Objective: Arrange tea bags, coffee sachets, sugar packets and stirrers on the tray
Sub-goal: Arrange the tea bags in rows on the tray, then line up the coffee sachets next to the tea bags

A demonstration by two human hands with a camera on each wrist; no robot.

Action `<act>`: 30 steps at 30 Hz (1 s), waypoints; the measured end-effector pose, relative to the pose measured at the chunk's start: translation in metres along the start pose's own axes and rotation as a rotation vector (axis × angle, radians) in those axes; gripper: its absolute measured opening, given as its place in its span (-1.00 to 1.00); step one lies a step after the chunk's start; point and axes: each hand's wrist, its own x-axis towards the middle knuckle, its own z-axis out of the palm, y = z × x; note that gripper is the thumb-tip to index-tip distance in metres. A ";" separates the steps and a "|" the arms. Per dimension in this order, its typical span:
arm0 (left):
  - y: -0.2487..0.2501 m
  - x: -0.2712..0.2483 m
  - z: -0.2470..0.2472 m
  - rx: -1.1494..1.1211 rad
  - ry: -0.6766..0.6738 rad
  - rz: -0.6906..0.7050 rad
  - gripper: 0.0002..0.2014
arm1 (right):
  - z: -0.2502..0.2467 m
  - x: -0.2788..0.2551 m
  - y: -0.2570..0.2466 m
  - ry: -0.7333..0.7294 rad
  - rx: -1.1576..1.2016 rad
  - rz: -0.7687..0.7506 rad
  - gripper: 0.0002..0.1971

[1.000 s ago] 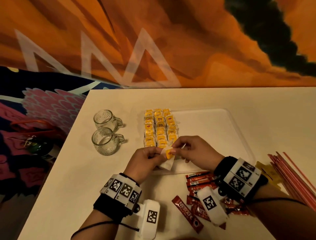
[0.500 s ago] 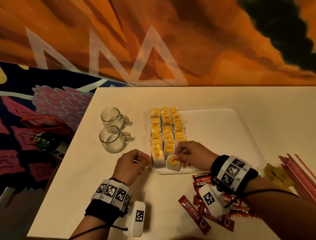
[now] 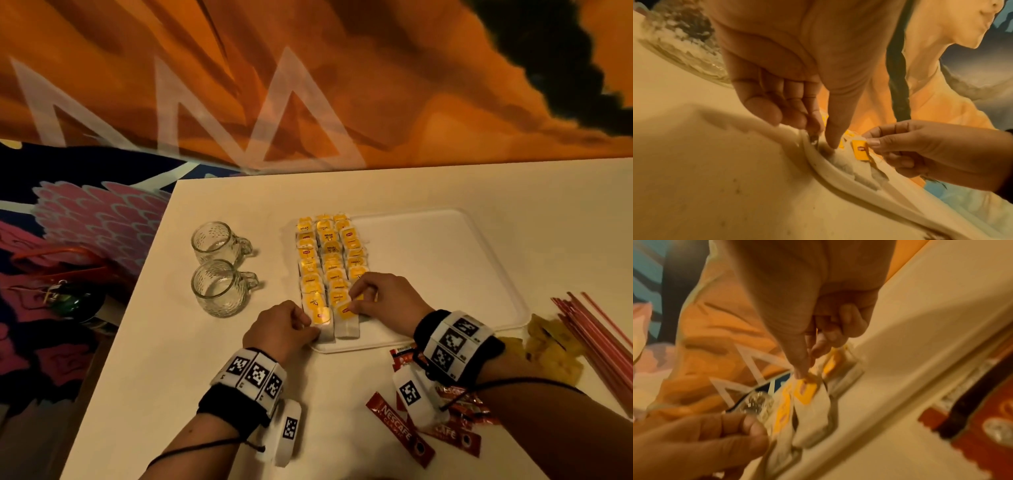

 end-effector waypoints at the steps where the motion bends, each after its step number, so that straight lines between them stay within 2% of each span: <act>1: 0.000 0.000 -0.002 -0.003 0.007 0.012 -0.81 | -0.005 -0.003 -0.001 0.025 0.016 0.006 -0.82; 5: 0.006 -0.003 -0.011 -0.005 -0.003 0.129 -0.82 | -0.040 -0.024 0.002 0.133 0.042 0.057 -0.76; 10: 0.025 -0.018 -0.007 0.075 -0.016 0.258 -0.90 | -0.084 -0.067 0.024 0.173 0.015 0.115 -0.89; 12: 0.033 -0.027 0.001 0.101 -0.025 0.314 -0.91 | -0.088 -0.083 0.032 0.116 -0.031 0.131 -0.90; 15: 0.045 -0.041 0.023 0.085 -0.145 0.395 -0.85 | -0.083 -0.103 0.046 -0.019 -0.121 0.138 -0.85; 19: 0.069 -0.051 0.061 0.035 -0.240 0.387 -0.84 | -0.078 -0.119 0.061 -0.132 -0.272 0.099 -0.72; 22: 0.089 -0.058 0.087 0.155 -0.255 0.423 -0.68 | -0.077 -0.129 0.069 -0.205 -0.347 0.099 -0.56; 26: 0.103 -0.075 0.107 0.448 -0.283 0.503 -0.23 | -0.077 -0.136 0.077 -0.301 -0.559 0.013 -0.35; 28: 0.105 -0.082 0.114 0.551 -0.268 0.518 -0.08 | -0.080 -0.137 0.081 -0.331 -0.599 -0.016 -0.35; 30: 0.106 -0.086 0.120 0.630 -0.248 0.523 -0.04 | -0.083 -0.136 0.085 -0.347 -0.612 -0.042 -0.40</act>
